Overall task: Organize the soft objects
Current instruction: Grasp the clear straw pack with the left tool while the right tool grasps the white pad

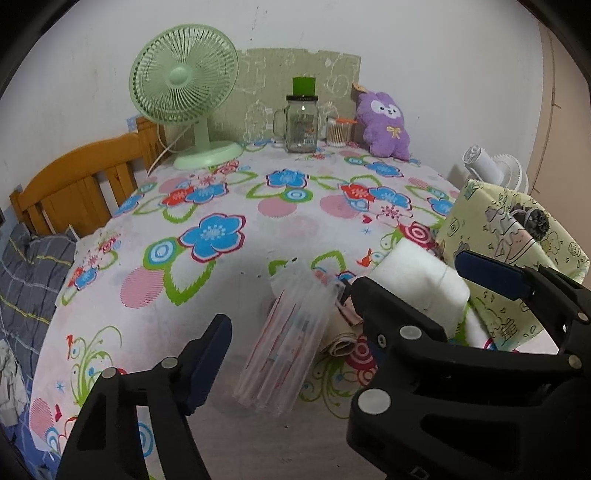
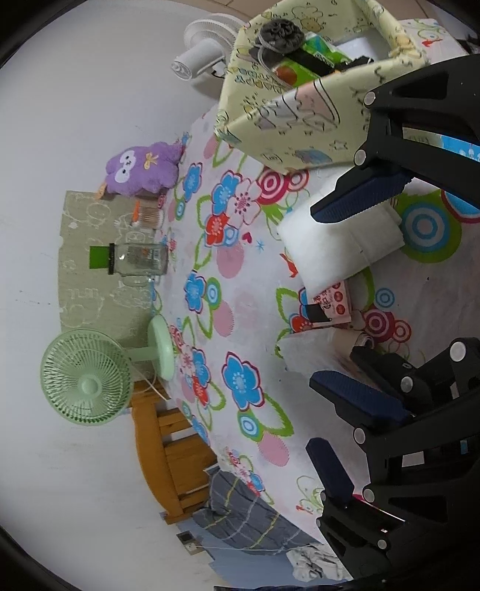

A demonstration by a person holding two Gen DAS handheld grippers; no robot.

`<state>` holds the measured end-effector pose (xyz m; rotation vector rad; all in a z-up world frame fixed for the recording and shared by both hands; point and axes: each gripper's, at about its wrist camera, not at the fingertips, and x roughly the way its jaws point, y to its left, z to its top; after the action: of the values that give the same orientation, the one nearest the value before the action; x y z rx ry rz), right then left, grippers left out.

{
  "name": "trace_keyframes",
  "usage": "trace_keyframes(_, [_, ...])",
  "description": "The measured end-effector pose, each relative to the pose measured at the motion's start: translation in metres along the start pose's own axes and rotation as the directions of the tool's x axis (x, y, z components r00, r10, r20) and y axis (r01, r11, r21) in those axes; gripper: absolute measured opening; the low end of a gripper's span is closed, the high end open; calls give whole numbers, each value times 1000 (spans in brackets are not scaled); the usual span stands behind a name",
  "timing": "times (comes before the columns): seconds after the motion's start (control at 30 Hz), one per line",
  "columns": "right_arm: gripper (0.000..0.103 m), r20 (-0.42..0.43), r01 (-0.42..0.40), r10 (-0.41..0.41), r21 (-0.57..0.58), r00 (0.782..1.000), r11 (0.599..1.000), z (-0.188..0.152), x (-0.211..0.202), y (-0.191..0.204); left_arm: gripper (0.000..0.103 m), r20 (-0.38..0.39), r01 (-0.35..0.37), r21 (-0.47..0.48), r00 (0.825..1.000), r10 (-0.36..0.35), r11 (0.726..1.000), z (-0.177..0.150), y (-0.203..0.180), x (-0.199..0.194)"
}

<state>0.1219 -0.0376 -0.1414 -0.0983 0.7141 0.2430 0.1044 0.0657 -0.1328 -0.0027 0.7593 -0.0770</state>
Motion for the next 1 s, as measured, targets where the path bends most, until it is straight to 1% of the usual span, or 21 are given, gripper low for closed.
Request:
trace_keyframes(0.13, [80, -35, -1, 1, 2, 999, 1000, -1, 11, 1, 77, -28, -5, -6, 1000, 5, 1000, 0, 3, 10])
trace_keyframes(0.33, [79, -60, 15, -14, 6, 998, 1000, -2, 22, -1, 62, -60, 15, -19, 998, -16, 1000, 0, 6, 21])
trace_keyframes(0.4, [79, -66, 29, -28, 16, 997, 999, -1, 25, -4, 56, -71, 23, -28, 997, -25, 999, 0, 7, 25])
trace_keyframes(0.43, [79, -70, 36, -34, 21, 997, 999, -2, 27, -6, 54, -74, 20, -28, 997, -22, 999, 1, 7, 26])
trace_keyframes(0.5, [79, -83, 48, -45, 32, 996, 998, -1, 31, -10, 47, -73, -5, -15, 997, 4, 1000, 2, 4, 27])
trace_keyframes(0.57, [79, -98, 57, -52, 45, 994, 997, -1, 36, -14, 43, -73, -11, -6, 997, 11, 1000, 3, 3, 29])
trace_keyframes(0.77, [78, -121, 89, -81, 65, 989, 994, -1, 44, -23, 39, -91, -8, 5, 996, 9, 1000, 6, -1, 36])
trace_keyframes(0.9, [66, -156, 103, -92, 69, 984, 992, -3, 53, -27, 39, -98, -26, 33, 995, 29, 999, 5, -6, 39])
trace_keyframes(0.97, [64, -162, 107, -95, 65, 982, 992, -4, 55, -29, 39, -100, -38, 43, 994, 42, 998, 4, -8, 41])
trace_keyframes(1.0, [59, -162, 107, -95, 64, 982, 992, -5, 56, -29, 39, -101, -41, 48, 994, 46, 998, 4, -9, 42])
